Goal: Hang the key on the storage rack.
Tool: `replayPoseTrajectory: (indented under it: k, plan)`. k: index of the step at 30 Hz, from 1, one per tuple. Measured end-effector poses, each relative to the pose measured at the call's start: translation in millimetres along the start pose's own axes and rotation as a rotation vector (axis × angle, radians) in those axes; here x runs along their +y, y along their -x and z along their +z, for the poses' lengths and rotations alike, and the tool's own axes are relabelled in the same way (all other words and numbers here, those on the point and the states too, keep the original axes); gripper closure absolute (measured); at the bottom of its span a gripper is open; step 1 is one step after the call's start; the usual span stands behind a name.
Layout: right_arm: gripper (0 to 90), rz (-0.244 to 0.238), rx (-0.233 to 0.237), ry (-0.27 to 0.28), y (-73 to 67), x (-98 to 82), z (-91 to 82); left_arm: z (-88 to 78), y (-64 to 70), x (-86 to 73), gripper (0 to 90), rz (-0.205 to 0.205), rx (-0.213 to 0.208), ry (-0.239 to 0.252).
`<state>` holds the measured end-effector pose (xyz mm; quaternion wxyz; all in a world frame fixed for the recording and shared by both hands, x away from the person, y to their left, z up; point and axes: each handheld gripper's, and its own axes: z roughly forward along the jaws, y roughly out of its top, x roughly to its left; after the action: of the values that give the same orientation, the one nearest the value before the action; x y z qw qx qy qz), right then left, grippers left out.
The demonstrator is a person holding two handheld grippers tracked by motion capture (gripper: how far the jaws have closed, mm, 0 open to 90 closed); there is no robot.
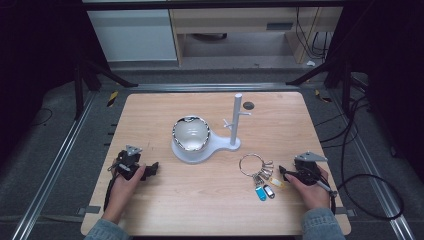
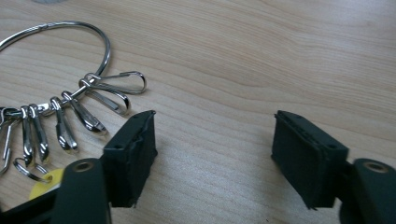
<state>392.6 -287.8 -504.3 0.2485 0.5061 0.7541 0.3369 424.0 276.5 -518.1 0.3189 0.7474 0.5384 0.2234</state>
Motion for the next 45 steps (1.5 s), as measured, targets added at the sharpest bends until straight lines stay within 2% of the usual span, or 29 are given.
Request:
replayPoseTrajectory:
  k: [1,6,8,10,14,18,25,28,39,40,42,45]
  plan:
    - [35.3,0.000,0.000,0.000,0.0,0.0,0.0,0.0,0.0,0.0,0.0,0.000,0.000,0.000]
    - [54.2,-0.027,0.031,0.006,-1.3,0.9,-2.1,0.0,0.0,0.2,0.0,0.000,0.000,-0.001]
    - [56.4,-0.035,0.034,0.010,-1.5,1.6,-2.7,0.0,0.0,0.1,0.0,0.000,0.000,-0.001]
    - [60.8,-0.033,0.039,0.035,-2.2,4.2,-5.4,-0.2,-0.2,0.1,0.0,0.002,0.000,-0.003]
    - [70.4,-0.065,0.061,0.091,-7.9,10.9,-10.6,-0.2,-0.2,0.0,0.0,0.003,0.000,-0.003]
    - [76.8,-0.079,0.105,0.111,-13.0,14.7,-9.8,-0.2,-0.2,0.1,0.0,0.003,0.000,-0.003]
    - [77.2,-0.101,0.164,0.113,-20.3,18.3,-3.6,-0.1,-0.3,0.2,0.0,0.003,0.000,-0.003]
    - [73.2,-0.114,0.194,0.093,-24.1,19.2,1.7,-0.1,-0.2,0.1,0.0,0.004,0.000,-0.003]
    - [71.8,-0.131,0.209,0.035,-26.4,17.7,12.2,-0.1,-0.3,0.1,0.0,0.005,-0.001,-0.003]
    - [73.5,-0.145,0.216,0.025,-27.6,17.0,13.3,-0.1,-0.3,0.1,0.0,0.006,-0.002,-0.003]
    - [74.6,-0.144,0.217,0.023,-28.1,16.9,13.3,-0.2,-0.3,0.1,0.0,0.007,-0.002,-0.002]
    - [82.0,-0.164,0.220,0.012,-30.1,16.8,11.4,-0.1,-0.3,0.1,0.0,0.008,-0.004,-0.002]
